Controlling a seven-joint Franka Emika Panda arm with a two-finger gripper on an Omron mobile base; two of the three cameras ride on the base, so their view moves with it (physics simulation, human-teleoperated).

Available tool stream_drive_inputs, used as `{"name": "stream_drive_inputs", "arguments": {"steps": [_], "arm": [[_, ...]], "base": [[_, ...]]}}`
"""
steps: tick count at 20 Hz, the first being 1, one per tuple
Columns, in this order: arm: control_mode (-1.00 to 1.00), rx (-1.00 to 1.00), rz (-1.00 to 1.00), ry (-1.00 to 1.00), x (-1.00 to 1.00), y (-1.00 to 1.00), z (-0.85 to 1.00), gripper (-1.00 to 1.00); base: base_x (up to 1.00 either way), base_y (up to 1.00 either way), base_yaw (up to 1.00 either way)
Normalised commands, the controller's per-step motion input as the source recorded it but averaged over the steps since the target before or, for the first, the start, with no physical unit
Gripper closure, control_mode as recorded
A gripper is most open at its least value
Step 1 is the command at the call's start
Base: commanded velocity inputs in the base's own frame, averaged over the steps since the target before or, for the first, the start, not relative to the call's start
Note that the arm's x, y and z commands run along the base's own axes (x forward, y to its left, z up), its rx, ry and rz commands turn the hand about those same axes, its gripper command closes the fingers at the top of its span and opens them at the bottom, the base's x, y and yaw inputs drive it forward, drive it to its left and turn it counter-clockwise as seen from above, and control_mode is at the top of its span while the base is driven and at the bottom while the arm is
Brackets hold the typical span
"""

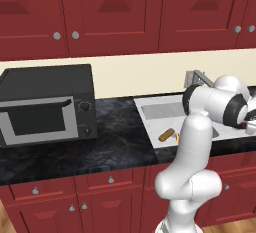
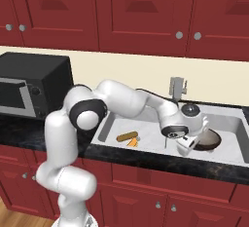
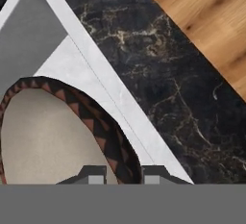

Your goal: Dump the hot dogs from the bowl so the bowl can be washed. Place the bowl in the sink after clearing the leftovers.

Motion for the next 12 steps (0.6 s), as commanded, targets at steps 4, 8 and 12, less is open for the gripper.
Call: {"name": "stream_drive_inputs", "arguments": {"steps": [4, 8, 12], "arm": [[-1.00, 0.00, 0.00, 0.00, -0.05, -0.41, -0.04, 1.00], [-1.00, 0.00, 0.00, 0.00, 0.02, -0.28, 0.00, 1.00], [-1.00, 0.00, 0.00, 0.00, 0.34, -0.09, -0.06, 1.00]], "base": [[0.00, 0.00, 0.00], [0.00, 0.00, 0.00], [0.00, 0.00, 0.00]]}}
